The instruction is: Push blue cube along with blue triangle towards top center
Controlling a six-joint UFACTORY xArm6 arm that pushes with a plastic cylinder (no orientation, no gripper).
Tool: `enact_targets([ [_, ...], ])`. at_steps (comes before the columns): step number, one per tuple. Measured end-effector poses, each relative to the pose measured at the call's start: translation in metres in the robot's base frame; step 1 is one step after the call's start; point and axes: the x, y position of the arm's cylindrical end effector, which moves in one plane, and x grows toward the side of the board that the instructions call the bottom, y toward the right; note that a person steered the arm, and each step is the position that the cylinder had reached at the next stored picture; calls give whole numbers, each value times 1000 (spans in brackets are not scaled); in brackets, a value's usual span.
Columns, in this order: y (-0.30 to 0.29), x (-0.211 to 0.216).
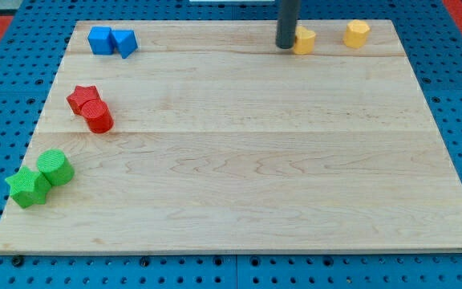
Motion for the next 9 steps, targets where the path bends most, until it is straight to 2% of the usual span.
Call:
enact_targets([
  [1,4,7],
  [2,-25,30],
  [9,-45,44],
])
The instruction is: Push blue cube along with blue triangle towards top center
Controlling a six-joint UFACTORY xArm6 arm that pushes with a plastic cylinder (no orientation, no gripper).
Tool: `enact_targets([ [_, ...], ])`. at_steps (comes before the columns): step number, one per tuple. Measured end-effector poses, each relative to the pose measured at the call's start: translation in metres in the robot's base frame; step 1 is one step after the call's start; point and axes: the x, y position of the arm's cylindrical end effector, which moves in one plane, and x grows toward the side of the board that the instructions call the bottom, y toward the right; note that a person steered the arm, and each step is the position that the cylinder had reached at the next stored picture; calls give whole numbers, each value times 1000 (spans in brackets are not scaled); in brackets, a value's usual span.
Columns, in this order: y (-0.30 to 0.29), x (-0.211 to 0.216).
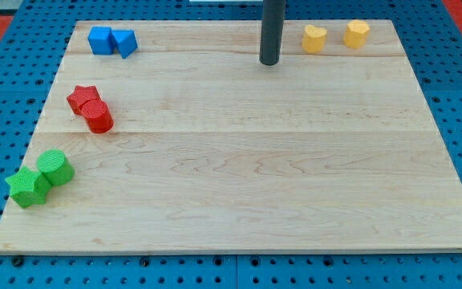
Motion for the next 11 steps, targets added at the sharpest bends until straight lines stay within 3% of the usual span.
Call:
enact_targets([
  [2,-90,38],
  [3,-189,41],
  [6,-278,36],
  [7,-330,23],
  [8,-354,-19],
  [9,-332,-51],
  [11,-144,-38],
])
